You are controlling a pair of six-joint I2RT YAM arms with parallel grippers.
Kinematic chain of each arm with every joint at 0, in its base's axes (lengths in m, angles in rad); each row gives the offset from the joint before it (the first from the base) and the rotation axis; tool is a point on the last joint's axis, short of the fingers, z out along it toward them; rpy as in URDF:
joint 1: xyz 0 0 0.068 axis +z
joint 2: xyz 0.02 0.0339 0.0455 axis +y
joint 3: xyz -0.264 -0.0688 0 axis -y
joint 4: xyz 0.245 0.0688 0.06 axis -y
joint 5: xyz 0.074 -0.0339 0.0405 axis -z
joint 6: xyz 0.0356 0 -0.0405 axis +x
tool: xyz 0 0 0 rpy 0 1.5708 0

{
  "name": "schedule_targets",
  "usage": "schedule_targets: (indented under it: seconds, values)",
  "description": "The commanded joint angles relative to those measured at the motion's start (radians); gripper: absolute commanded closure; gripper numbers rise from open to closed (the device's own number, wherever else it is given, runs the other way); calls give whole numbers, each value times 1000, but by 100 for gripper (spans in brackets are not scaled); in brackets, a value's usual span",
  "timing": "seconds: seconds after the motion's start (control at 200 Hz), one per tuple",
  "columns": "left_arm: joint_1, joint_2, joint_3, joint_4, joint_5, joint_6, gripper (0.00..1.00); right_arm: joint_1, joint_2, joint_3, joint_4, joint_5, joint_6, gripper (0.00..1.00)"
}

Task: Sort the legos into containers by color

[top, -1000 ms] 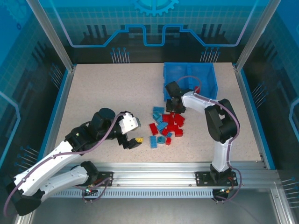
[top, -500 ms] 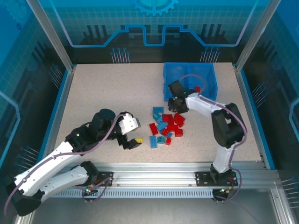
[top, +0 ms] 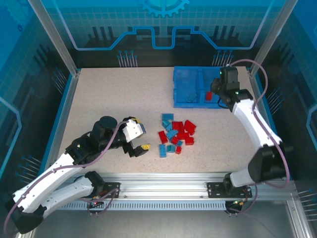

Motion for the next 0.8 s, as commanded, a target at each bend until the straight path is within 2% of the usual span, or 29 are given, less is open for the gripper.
schedule_targets:
  seconds: [0.0,0.24,0.365,0.51,0.65,0.795]
  values:
    - [10,-21,-11,8,-16,7,1,-51,169,89,-21,-41,-24,78]
    - [13,-64,-46,17,-63,21,1,-116,506,326,-101,-50,-2,77]
    - [21,-61,-61,30,-63,26,1,-124,611,417,-177,-56,-11,71]
    - [43,-28,-29,22,-58,-28,1,-124,588,396,-173,-62,-3,61]
    - [52,38,57,-20,-87,-102,1,-125,534,373,-184,-74,-2,59]
    - [52,177,213,-57,-193,-341,1,-120,382,267,-155,-114,13,58]
